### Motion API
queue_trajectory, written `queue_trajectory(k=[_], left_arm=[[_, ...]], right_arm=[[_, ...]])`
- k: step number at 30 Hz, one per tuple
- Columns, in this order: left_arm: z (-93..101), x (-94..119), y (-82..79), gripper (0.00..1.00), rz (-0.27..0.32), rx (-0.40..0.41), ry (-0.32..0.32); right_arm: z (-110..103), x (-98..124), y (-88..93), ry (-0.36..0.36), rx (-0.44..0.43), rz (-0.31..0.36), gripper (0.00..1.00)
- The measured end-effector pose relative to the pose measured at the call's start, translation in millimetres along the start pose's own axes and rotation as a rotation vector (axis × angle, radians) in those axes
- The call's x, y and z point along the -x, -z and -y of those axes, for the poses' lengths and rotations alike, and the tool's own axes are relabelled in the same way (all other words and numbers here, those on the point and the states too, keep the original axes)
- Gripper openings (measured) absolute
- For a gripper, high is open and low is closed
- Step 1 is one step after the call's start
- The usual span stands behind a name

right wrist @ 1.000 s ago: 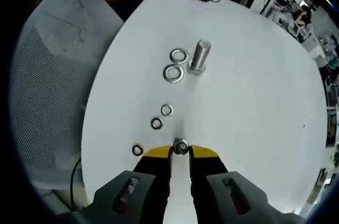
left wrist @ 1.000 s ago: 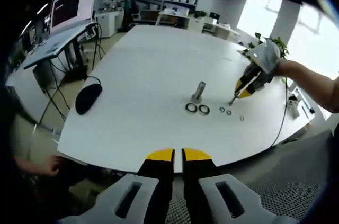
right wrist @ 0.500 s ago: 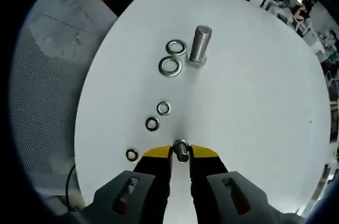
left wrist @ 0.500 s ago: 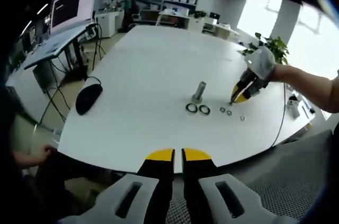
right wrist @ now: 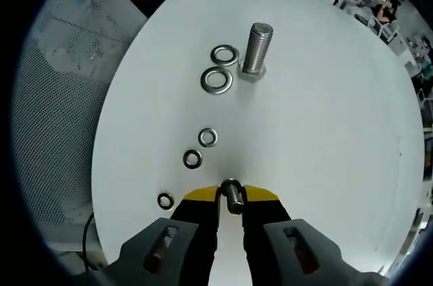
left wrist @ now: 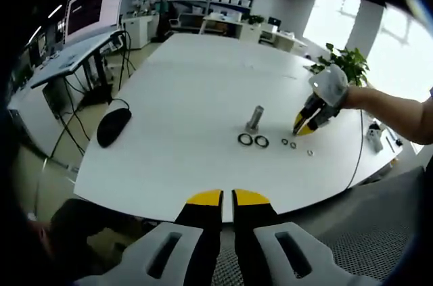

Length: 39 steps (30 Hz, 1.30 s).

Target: Place the washer onto the threaded stud by aligning its center hole with the stud, sliding it down to the base, and recovering from edge contact or off-axis alignment until the washer reaches the visible bottom stop.

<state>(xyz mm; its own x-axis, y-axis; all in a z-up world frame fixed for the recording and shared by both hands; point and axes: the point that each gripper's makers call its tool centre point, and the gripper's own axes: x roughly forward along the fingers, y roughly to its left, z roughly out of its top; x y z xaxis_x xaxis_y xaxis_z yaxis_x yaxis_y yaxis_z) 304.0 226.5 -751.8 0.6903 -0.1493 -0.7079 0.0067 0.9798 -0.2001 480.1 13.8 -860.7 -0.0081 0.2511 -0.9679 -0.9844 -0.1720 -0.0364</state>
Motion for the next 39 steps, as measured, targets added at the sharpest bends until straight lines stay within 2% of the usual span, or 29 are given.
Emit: queue_trajectory(k=[7, 10, 19, 27, 30, 35, 39], left_arm=[[0.4, -0.2, 0.4, 0.03, -0.001, -0.002, 0.002], [1.3, -0.1, 1.7, 0.03, -0.006, -0.008, 0.003], [2.0, 0.0, 2.9, 0.03, -0.009, -0.012, 0.007], [5.2, 0.7, 7.9, 0.03, -0.032, -0.021, 0.016], [7.0, 0.7, 11.8, 0.03, -0.054, -0.034, 0.019], [7.7, 1.6, 11.8, 0.03, -0.041, -0.039, 0.027], [8.0, 2.2, 14.2, 0.03, -0.045, -0.045, 0.028]], right_arm=[[-0.1, 0.2, 1.4, -0.027, -0.006, -0.006, 0.14], [2.7, 2.8, 0.9, -0.021, -0.07, 0.013, 0.14], [-3.7, 27.3, 13.3, -0.002, -0.142, 0.058, 0.15], [-13.8, 51.8, 11.2, 0.045, -0.201, 0.145, 0.16], [-17.5, 56.2, 11.5, 0.056, -0.253, 0.185, 0.16], [-26.5, 60.6, 13.4, 0.065, -0.301, 0.239, 0.17], [-35.8, 61.6, 16.4, 0.065, -0.321, 0.257, 0.17]])
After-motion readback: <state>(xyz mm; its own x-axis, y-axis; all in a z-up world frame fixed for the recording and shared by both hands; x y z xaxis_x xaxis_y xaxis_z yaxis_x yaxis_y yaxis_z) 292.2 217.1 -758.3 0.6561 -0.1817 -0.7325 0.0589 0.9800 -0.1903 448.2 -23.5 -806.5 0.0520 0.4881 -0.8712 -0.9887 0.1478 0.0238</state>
